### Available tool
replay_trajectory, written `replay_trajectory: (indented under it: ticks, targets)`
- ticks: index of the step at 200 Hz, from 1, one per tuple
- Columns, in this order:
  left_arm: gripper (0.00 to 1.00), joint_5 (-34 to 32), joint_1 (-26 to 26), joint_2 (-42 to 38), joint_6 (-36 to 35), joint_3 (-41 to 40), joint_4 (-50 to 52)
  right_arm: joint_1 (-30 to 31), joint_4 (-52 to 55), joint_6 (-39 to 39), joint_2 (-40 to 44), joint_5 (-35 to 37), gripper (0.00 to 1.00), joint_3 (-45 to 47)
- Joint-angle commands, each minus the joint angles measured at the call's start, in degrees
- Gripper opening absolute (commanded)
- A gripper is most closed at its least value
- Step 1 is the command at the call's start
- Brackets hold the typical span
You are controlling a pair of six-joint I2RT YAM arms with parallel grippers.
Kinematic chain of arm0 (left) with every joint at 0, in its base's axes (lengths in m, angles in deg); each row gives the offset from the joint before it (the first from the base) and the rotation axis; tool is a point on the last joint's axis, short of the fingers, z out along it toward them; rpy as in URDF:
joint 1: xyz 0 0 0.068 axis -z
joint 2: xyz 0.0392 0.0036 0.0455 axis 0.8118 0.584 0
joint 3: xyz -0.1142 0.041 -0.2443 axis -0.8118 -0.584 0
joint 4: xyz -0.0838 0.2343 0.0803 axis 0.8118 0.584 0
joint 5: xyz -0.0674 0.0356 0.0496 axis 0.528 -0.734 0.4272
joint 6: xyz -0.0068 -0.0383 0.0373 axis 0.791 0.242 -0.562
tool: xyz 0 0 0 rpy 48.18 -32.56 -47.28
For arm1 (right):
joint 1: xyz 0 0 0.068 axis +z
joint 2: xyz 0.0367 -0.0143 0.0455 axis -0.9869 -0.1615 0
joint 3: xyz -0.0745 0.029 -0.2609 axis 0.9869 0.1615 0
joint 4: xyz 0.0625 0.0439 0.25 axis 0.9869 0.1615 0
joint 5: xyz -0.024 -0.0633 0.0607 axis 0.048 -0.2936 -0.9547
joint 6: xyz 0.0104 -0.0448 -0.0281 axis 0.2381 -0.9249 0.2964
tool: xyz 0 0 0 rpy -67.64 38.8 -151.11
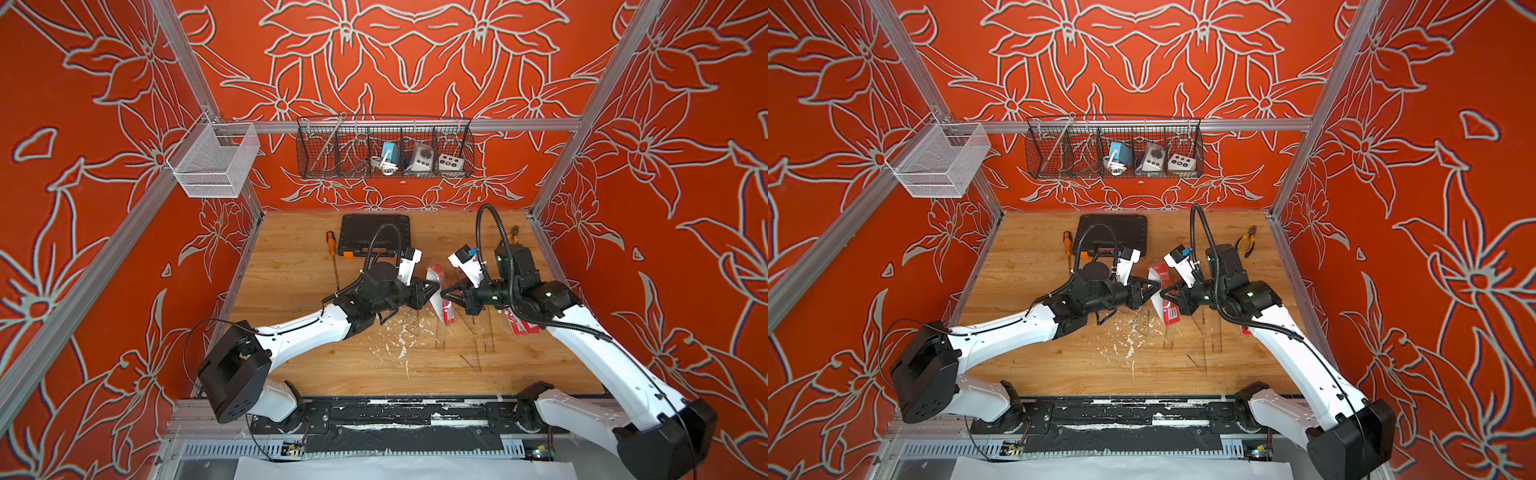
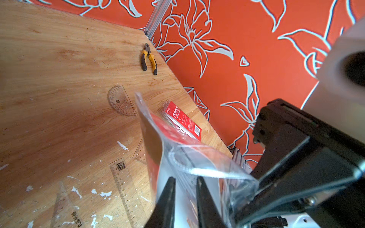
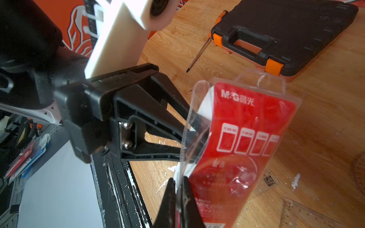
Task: Open the ruler set and take out the ruler
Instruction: Take out the ruler from the ruler set bag.
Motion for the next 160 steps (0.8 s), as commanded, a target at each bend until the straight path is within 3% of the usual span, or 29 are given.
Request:
replay_trajectory:
  ticks: [1, 160]
  targets:
    - [0.21, 1.0, 0.1, -1.3, 0.1, -1.1, -0.2, -0.6, 2.2, -3.3, 1.2, 0.1, 0.0, -1.9]
    - [0.3, 8.0, 0.6, 5.6, 4.8, 2.6, -4.2, -0.9, 0.6, -5.7, 2.4, -5.3, 0.0, 0.0]
